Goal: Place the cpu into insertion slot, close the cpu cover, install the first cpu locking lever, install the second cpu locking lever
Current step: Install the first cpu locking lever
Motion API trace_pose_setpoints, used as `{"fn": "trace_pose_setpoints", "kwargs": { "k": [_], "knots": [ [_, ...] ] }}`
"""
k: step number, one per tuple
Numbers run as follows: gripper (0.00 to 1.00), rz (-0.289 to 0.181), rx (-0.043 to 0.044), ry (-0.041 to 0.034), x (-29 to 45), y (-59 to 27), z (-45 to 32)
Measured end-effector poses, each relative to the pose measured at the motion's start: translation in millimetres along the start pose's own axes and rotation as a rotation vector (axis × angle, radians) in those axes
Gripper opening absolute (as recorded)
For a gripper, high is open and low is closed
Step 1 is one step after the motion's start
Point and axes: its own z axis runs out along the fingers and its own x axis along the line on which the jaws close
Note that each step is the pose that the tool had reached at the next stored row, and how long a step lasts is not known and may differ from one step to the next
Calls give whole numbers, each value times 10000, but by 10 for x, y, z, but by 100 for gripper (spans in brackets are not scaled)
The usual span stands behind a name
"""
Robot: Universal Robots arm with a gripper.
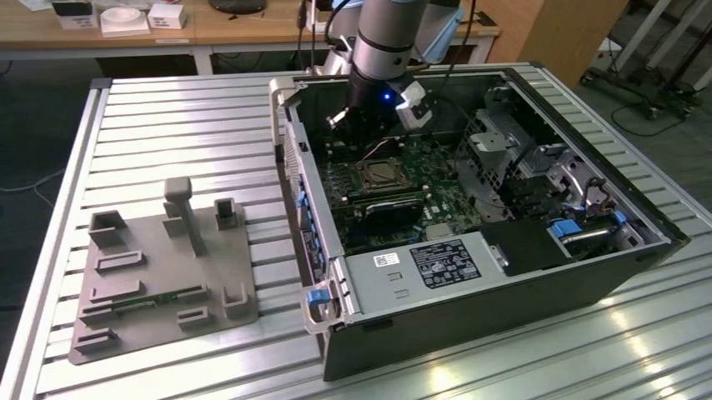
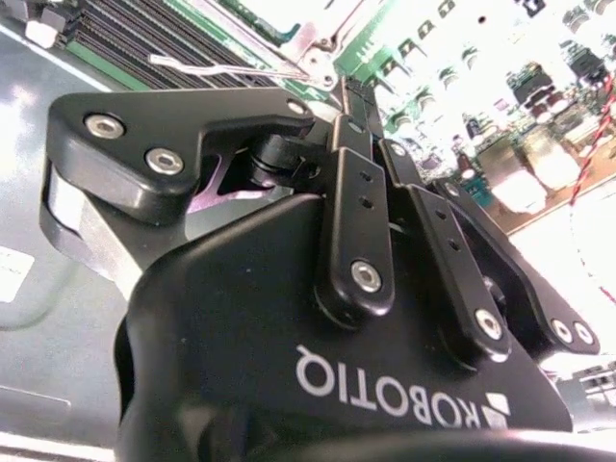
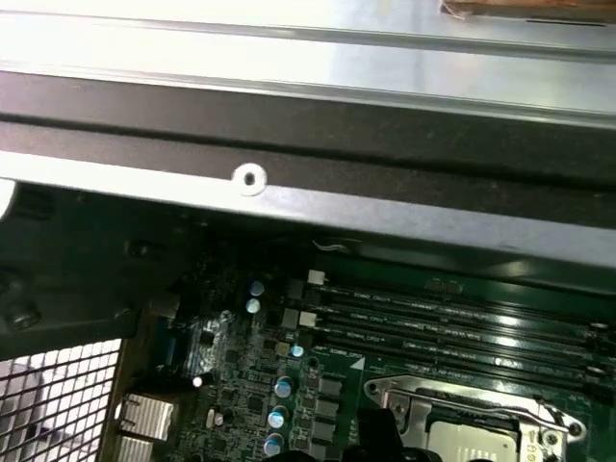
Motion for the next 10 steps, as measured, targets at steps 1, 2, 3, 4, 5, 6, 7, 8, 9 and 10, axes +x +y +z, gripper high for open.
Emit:
{"fn": "trace_pose_setpoints", "kwargs": {
  "k": [1,2,3,4,5,6,7,8,9,10],
  "knots": [
    [11,89,-1,-9,-1,4,4],
    [11,135,-2,-13,-1,7,6],
    [11,140,-1,-13,-1,7,6],
    [11,140,-2,-14,-1,8,6],
    [11,142,-2,-14,-1,10,6],
    [11,143,-2,-15,-1,15,7],
    [11,143,1,-14,-2,24,9],
    [11,147,19,-12,-4,38,11],
    [11,161,95,-2,-7,54,13],
    [11,165,146,4,-7,58,14]
  ]
}}
